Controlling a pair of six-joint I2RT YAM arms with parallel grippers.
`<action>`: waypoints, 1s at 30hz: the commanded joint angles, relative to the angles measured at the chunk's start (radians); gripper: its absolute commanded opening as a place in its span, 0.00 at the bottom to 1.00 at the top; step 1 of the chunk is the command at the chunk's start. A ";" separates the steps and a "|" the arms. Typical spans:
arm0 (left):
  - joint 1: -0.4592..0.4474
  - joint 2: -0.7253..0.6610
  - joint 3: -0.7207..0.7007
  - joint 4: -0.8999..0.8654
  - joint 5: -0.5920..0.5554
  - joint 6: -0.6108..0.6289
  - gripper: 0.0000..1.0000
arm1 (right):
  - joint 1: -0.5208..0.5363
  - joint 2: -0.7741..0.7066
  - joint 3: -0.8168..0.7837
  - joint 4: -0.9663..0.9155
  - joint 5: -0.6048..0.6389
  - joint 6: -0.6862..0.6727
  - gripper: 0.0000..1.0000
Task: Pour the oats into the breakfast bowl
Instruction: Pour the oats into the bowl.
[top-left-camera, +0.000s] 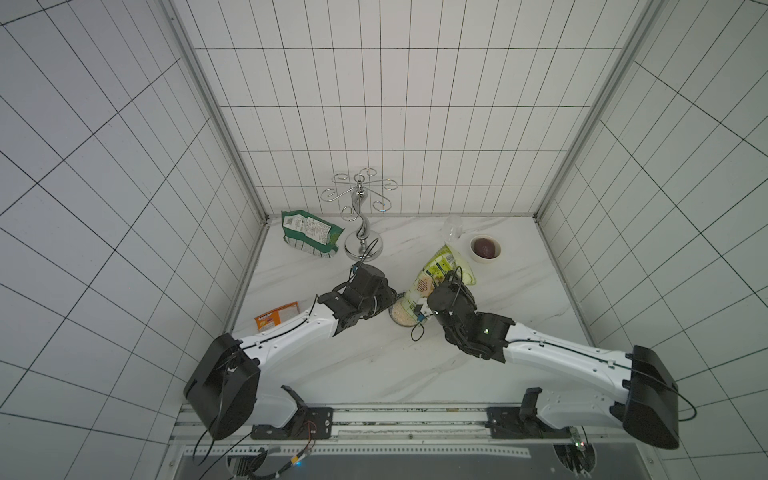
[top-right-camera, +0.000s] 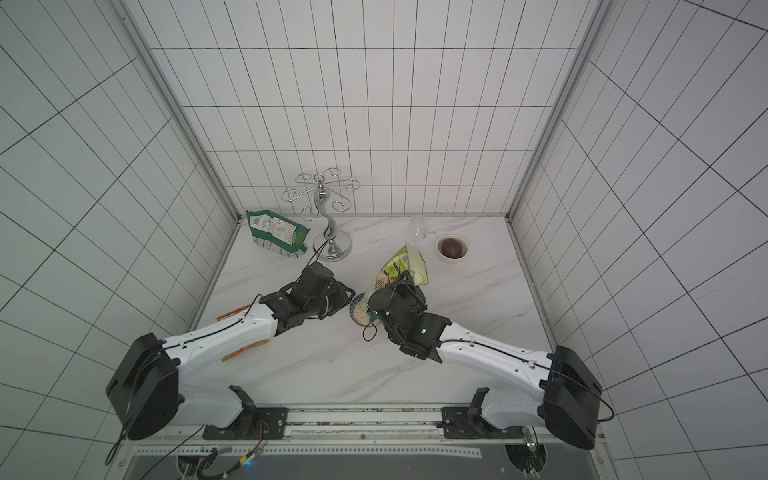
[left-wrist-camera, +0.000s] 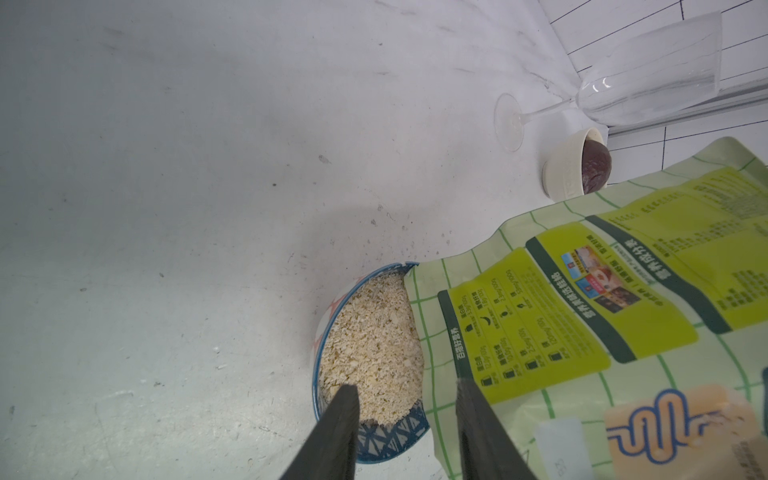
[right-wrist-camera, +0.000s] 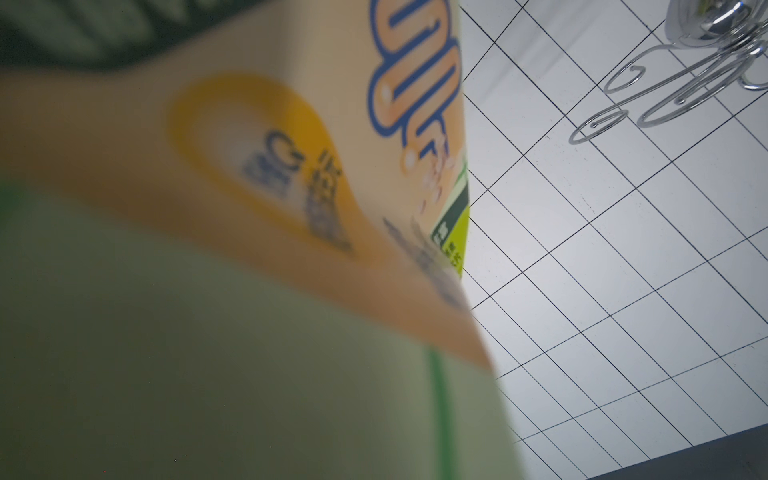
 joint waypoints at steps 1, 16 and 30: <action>0.004 0.009 -0.009 0.017 -0.014 0.000 0.41 | 0.006 -0.050 0.024 0.143 0.105 -0.009 0.00; 0.004 0.003 -0.012 0.017 -0.012 -0.003 0.41 | 0.001 -0.051 0.035 0.152 0.107 -0.003 0.00; 0.005 -0.004 -0.011 0.013 -0.014 0.001 0.41 | -0.021 -0.061 0.045 0.132 0.117 0.008 0.00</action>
